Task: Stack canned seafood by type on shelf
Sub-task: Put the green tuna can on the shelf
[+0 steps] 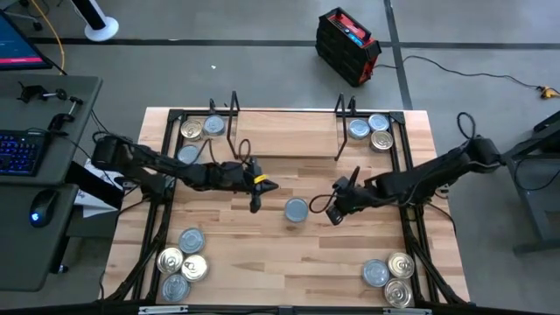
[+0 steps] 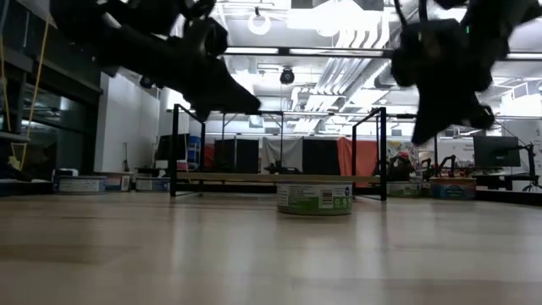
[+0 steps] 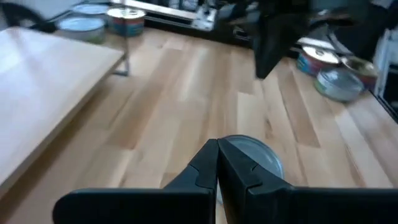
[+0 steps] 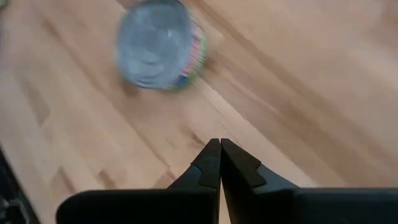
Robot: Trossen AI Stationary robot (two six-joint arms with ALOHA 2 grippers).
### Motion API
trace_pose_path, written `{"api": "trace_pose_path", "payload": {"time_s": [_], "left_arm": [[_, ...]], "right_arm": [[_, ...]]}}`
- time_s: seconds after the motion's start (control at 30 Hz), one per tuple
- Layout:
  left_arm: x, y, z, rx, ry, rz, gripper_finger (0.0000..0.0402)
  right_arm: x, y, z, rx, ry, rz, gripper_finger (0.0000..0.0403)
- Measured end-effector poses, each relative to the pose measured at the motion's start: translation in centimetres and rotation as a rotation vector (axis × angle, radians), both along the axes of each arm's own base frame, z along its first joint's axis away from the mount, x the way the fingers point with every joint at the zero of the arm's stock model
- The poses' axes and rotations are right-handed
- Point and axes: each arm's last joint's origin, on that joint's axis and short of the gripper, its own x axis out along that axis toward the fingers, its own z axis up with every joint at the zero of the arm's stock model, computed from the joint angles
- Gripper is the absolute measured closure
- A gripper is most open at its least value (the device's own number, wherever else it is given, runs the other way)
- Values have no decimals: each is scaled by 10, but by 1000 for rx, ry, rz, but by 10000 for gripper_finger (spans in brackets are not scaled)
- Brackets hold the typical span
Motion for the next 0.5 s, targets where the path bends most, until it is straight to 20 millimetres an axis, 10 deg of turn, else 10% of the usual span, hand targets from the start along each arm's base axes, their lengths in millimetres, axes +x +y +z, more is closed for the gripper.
{"api": "trace_pose_path", "payload": {"time_s": [0.5], "left_arm": [[45, -17, -34, 158, 198, -237, 402]], "right_arm": [[46, -4, -65, 29, -34, -119, 402]]}}
